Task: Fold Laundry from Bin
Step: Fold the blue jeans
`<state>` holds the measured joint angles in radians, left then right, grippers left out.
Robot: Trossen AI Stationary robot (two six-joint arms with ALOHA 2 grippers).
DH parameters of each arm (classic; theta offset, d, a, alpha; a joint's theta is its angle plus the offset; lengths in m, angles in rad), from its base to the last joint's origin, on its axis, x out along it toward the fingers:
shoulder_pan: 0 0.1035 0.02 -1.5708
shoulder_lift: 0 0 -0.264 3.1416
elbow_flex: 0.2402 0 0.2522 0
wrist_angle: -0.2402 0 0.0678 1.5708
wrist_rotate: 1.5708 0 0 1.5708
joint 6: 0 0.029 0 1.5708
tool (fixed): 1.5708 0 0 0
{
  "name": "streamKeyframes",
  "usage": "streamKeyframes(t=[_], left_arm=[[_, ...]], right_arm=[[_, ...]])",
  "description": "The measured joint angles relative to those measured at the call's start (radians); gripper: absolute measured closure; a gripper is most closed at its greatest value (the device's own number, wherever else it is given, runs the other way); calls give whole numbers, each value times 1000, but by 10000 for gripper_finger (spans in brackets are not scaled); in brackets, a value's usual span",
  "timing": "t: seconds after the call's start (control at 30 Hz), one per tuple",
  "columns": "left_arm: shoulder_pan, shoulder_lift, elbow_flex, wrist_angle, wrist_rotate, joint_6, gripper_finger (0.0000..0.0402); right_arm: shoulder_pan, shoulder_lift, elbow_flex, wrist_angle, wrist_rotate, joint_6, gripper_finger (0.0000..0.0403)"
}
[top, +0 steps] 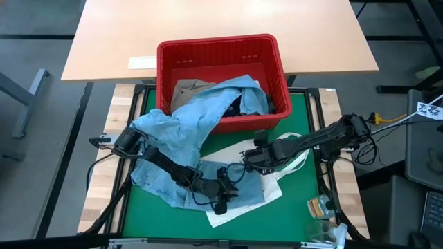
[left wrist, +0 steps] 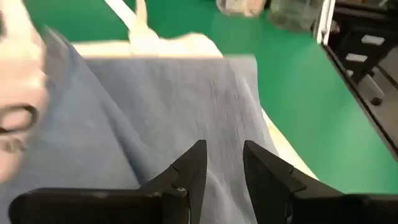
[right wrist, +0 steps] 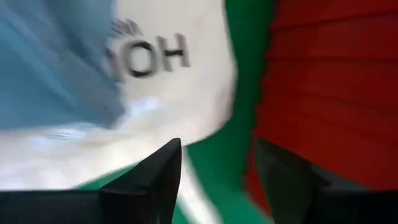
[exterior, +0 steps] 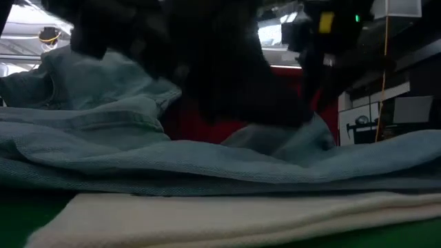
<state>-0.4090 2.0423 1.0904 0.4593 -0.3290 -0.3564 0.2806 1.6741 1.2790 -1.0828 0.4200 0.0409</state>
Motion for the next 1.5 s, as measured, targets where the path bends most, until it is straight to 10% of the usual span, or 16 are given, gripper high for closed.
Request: streamKeyframes(t=[0.3,0.57,0.9,1.5], left_arm=[[27,-252,2,-429,-28,-64,301],[63,-383,4,-850,-21,-196,301],[72,-274,5,-877,-29,-217,301],[101,-210,8,-1064,52,-349,301]], right_arm=[[19,-1,88,77,-519,167,205],[126,-1,-41,284,-543,165,205],[171,-1,-289,609,-500,321,205],[190,-4,-471,723,-739,513,205]])
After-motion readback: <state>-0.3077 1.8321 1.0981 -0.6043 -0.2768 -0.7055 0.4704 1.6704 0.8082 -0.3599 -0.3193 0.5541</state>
